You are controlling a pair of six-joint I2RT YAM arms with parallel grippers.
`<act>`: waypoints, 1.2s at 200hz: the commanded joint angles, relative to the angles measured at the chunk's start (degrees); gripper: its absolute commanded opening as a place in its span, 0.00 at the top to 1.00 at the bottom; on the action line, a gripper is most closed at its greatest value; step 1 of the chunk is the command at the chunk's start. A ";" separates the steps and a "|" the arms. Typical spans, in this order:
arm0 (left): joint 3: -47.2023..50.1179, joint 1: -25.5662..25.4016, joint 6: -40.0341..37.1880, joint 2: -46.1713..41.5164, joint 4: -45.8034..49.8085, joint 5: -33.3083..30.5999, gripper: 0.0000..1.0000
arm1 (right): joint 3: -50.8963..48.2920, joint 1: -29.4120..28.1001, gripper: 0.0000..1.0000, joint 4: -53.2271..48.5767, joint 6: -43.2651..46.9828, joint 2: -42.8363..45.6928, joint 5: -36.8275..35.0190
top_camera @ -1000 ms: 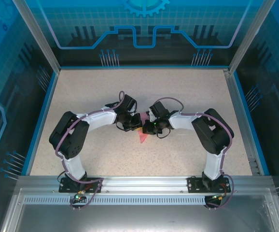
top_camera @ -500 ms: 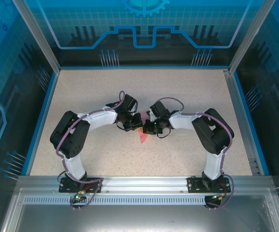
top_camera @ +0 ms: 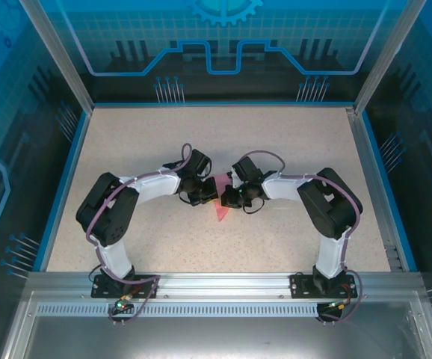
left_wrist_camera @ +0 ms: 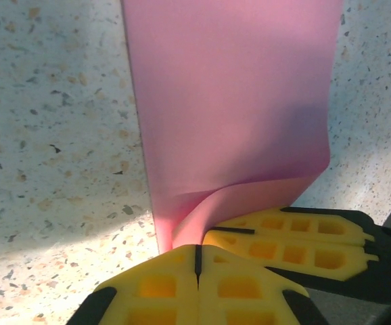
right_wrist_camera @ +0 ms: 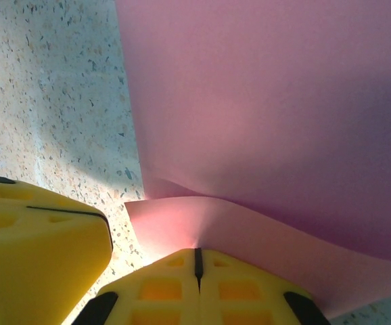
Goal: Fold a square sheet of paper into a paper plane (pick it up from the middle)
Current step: Third fold the triangle at the center of the table.
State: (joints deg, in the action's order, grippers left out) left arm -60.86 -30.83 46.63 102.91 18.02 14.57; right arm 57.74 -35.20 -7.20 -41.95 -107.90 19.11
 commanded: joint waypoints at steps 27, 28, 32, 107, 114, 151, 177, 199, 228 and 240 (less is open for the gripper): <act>0.24 -0.17 0.51 -0.22 -1.76 1.93 1.00 | -1.63 0.66 0.96 -3.98 0.36 -0.76 -1.61; 0.23 -0.14 0.45 -0.11 -1.76 1.99 1.00 | -1.65 0.66 0.95 -3.97 0.37 -0.75 -1.61; 0.07 -0.19 0.41 0.20 -1.78 2.19 1.00 | -1.59 0.66 0.96 -4.04 0.38 -0.74 -1.62; -1.85 -0.28 0.10 4.74 -0.09 1.56 1.00 | -1.40 0.79 0.96 -3.95 0.29 -0.65 -1.19; -1.96 -0.15 0.07 4.82 -0.02 1.43 1.00 | -1.40 0.75 0.96 -3.88 0.29 -0.67 -1.10; -2.42 -0.20 -0.13 4.93 1.91 -0.66 1.00 | -1.53 0.92 0.96 -3.62 0.12 -0.49 -0.93; -2.42 -0.28 -0.38 4.97 0.98 0.36 1.00 | -1.79 0.99 0.96 -3.43 0.04 -0.40 -0.85; -2.55 -0.21 -0.58 5.35 0.50 1.03 1.00 | -2.29 1.09 0.96 -2.97 -0.14 -0.30 -0.58; -1.72 -0.27 -0.71 6.36 2.04 0.35 1.00 | -3.47 1.36 0.96 -0.62 -0.10 1.18 1.54; -0.09 -0.28 -0.80 6.47 2.30 -0.45 1.00 | -4.59 1.37 0.96 1.60 -0.01 3.01 2.97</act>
State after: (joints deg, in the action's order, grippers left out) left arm -62.02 -30.89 46.57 107.37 17.72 14.96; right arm 56.14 -34.68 -5.02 -41.93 -107.31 20.51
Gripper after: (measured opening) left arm 0.050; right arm 0.046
